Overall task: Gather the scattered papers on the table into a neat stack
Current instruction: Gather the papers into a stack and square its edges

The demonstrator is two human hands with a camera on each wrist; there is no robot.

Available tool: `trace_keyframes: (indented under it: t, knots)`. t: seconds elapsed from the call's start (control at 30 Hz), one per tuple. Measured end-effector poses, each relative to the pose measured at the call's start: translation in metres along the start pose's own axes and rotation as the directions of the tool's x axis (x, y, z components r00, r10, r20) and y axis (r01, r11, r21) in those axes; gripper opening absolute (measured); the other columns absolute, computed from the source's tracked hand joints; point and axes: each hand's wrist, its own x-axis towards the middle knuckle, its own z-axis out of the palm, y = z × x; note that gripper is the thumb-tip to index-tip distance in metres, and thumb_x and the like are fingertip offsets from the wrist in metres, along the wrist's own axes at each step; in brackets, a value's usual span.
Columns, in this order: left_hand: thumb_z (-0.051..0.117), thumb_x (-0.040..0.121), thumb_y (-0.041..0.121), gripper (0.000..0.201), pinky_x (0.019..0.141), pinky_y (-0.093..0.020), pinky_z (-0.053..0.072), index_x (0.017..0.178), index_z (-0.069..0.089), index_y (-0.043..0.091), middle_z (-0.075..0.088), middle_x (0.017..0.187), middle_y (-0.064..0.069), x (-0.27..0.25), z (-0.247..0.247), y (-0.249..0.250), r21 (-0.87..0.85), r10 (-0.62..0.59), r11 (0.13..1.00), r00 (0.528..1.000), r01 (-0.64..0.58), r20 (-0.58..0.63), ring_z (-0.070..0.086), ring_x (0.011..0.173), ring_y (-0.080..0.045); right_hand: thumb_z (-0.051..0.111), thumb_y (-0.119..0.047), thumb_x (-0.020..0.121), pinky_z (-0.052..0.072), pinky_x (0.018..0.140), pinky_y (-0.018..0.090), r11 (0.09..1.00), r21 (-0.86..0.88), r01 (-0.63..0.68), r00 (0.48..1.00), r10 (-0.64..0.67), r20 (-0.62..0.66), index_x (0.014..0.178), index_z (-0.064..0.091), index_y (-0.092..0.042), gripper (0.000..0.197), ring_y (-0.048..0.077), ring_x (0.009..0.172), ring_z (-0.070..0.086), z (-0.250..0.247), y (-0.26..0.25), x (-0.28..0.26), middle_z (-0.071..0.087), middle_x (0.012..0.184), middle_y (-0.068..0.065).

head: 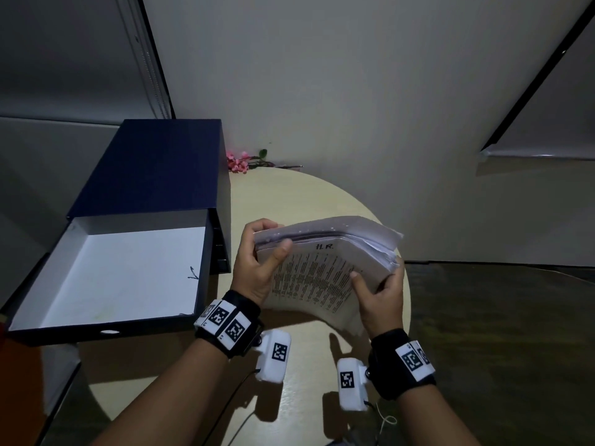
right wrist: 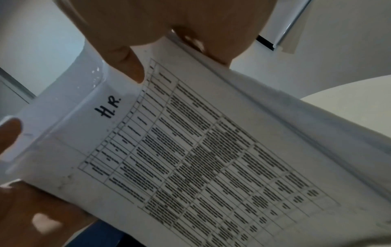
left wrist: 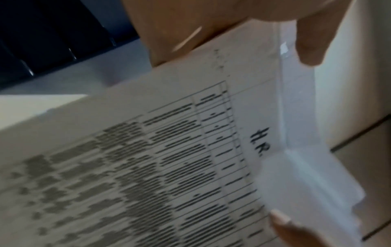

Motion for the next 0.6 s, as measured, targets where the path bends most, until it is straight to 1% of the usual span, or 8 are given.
trace_keyframes:
  t: [0.1, 0.17, 0.27, 0.33, 0.4, 0.47, 0.53, 0.6]
  knots:
    - [0.07, 0.072, 0.062, 0.043, 0.095, -0.058, 0.046, 0.097, 0.061, 0.028, 0.063, 0.112, -0.017, 0.006, 0.003, 0.01, -0.042, 0.028, 0.999, 0.995, -0.032, -0.093, 0.059, 0.105, -0.039, 0.068, 0.005, 0.087, 0.056, 0.073, 0.015, 0.999, 0.0, 0.035, 0.999, -0.035, -0.015, 0.12, 0.041, -0.043, 0.064, -0.01, 0.095, 0.064, 0.001, -0.002, 0.001, 0.059, 0.11, -0.008]
    - [0.069, 0.072, 0.064, 0.045, 0.093, -0.054, 0.046, 0.095, 0.062, 0.027, 0.062, 0.113, -0.022, 0.01, 0.005, 0.016, -0.058, 0.015, 0.998, 0.992, -0.023, -0.122, 0.059, 0.103, -0.038, 0.068, 0.006, 0.087, 0.056, 0.075, 0.015, 0.999, -0.001, 0.043, 0.999, -0.043, -0.014, 0.119, 0.042, -0.04, 0.062, -0.01, 0.095, 0.064, 0.0, -0.002, 0.001, 0.059, 0.111, -0.009]
    - [0.069, 0.076, 0.053, 0.035, 0.091, -0.053, 0.048, 0.094, 0.063, 0.022, 0.065, 0.109, -0.018, 0.014, 0.007, 0.02, -0.015, 0.029, 0.999, 0.99, -0.031, -0.137, 0.061, 0.102, -0.035, 0.066, 0.008, 0.087, 0.059, 0.078, 0.021, 0.999, 0.008, 0.053, 0.999, -0.053, -0.006, 0.118, 0.044, -0.037, 0.059, -0.005, 0.096, 0.066, 0.0, -0.005, 0.002, 0.06, 0.11, -0.007]
    - [0.068, 0.079, 0.044, 0.031, 0.091, -0.05, 0.049, 0.093, 0.064, 0.017, 0.067, 0.104, -0.014, 0.017, 0.008, 0.018, 0.019, 0.044, 0.999, 0.988, -0.042, -0.148, 0.062, 0.101, -0.033, 0.065, 0.01, 0.087, 0.058, 0.077, 0.021, 0.998, 0.021, 0.054, 0.999, -0.054, -0.001, 0.118, 0.045, -0.035, 0.058, -0.003, 0.095, 0.067, 0.001, -0.006, 0.003, 0.061, 0.108, -0.007]
    - [0.068, 0.078, 0.042, 0.031, 0.086, -0.041, 0.052, 0.094, 0.065, 0.015, 0.069, 0.102, -0.007, 0.018, 0.008, 0.015, 0.061, 0.051, 0.997, 0.988, -0.042, -0.147, 0.064, 0.098, -0.025, 0.067, 0.008, 0.087, 0.059, 0.077, 0.022, 0.998, 0.016, 0.065, 0.998, -0.064, -0.011, 0.117, 0.046, -0.035, 0.057, -0.002, 0.095, 0.067, 0.002, -0.007, 0.003, 0.062, 0.107, -0.008]
    - [0.069, 0.077, 0.04, 0.029, 0.081, -0.031, 0.053, 0.094, 0.065, 0.017, 0.07, 0.101, -0.001, 0.018, 0.009, 0.013, 0.106, 0.06, 0.993, 0.989, -0.045, -0.136, 0.066, 0.096, -0.016, 0.071, -0.002, 0.084, 0.059, 0.08, 0.026, 0.997, 0.001, 0.071, 0.997, -0.071, -0.026, 0.119, 0.047, -0.035, 0.054, 0.0, 0.097, 0.067, 0.002, -0.006, 0.004, 0.064, 0.107, -0.008]
    - [0.07, 0.079, 0.036, 0.026, 0.083, -0.029, 0.052, 0.093, 0.065, 0.016, 0.07, 0.099, 0.0, 0.018, 0.008, 0.011, 0.117, 0.07, 0.992, 0.988, -0.055, -0.134, 0.065, 0.095, -0.014, 0.07, -0.006, 0.082, 0.059, 0.08, 0.027, 0.998, 0.002, 0.056, 0.998, -0.055, -0.034, 0.124, 0.047, -0.026, 0.052, 0.001, 0.096, 0.067, 0.002, -0.004, 0.004, 0.065, 0.107, -0.008]
    - [0.071, 0.083, 0.031, 0.021, 0.087, -0.032, 0.051, 0.093, 0.065, 0.014, 0.07, 0.097, 0.0, 0.019, 0.006, 0.007, 0.155, 0.091, 0.985, 0.987, -0.07, -0.132, 0.063, 0.094, -0.014, 0.069, 0.001, 0.084, 0.057, 0.078, 0.027, 0.999, -0.007, 0.046, 0.998, -0.046, -0.035, 0.127, 0.045, -0.016, 0.053, -0.001, 0.092, 0.066, 0.001, -0.003, 0.005, 0.064, 0.104, -0.007]
